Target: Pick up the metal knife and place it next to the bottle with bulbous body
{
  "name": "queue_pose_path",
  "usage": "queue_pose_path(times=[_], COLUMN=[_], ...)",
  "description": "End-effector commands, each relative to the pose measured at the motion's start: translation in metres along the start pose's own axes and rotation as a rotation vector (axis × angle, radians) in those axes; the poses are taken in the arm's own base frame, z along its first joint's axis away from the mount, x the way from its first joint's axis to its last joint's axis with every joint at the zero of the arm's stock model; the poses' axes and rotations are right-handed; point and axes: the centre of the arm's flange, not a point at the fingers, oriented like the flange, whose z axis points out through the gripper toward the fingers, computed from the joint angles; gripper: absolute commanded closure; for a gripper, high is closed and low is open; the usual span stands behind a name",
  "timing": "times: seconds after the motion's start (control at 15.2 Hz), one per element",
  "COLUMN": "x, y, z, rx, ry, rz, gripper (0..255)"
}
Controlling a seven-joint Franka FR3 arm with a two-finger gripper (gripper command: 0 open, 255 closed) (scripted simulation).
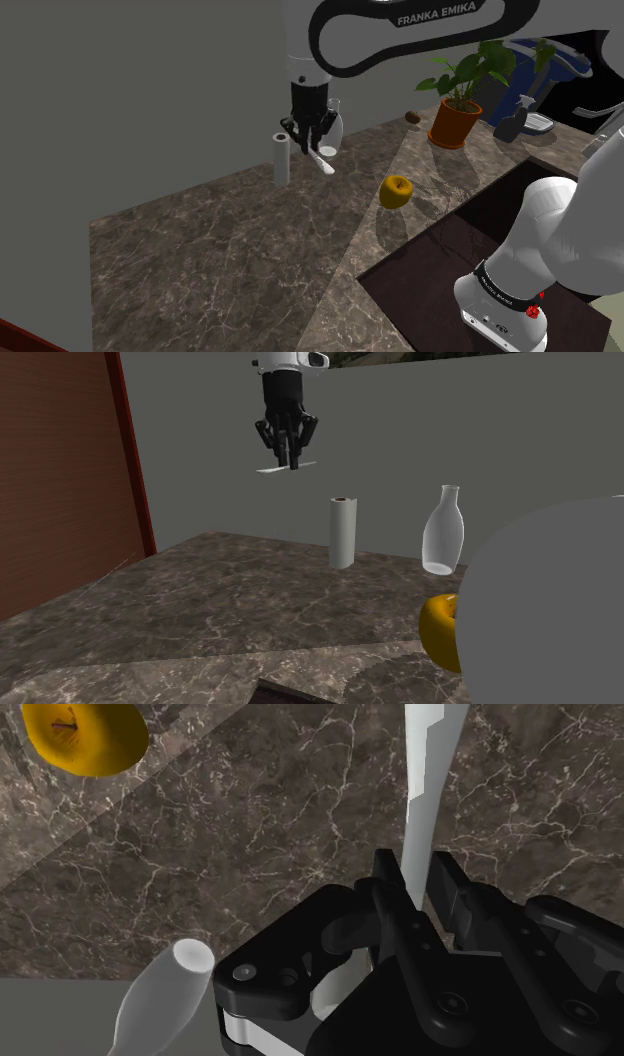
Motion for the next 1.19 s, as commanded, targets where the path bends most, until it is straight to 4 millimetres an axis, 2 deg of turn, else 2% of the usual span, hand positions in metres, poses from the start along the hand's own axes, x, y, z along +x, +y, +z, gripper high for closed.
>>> queue_pose_path(times=[0.0, 1.12], x=[0.010, 0.132], y=[0.016, 0.204], z=[-0.001, 0.009], rx=[0.000, 0.000], ry=[-0.001, -0.001], rz=[0.000, 0.000], gripper=[255, 255])
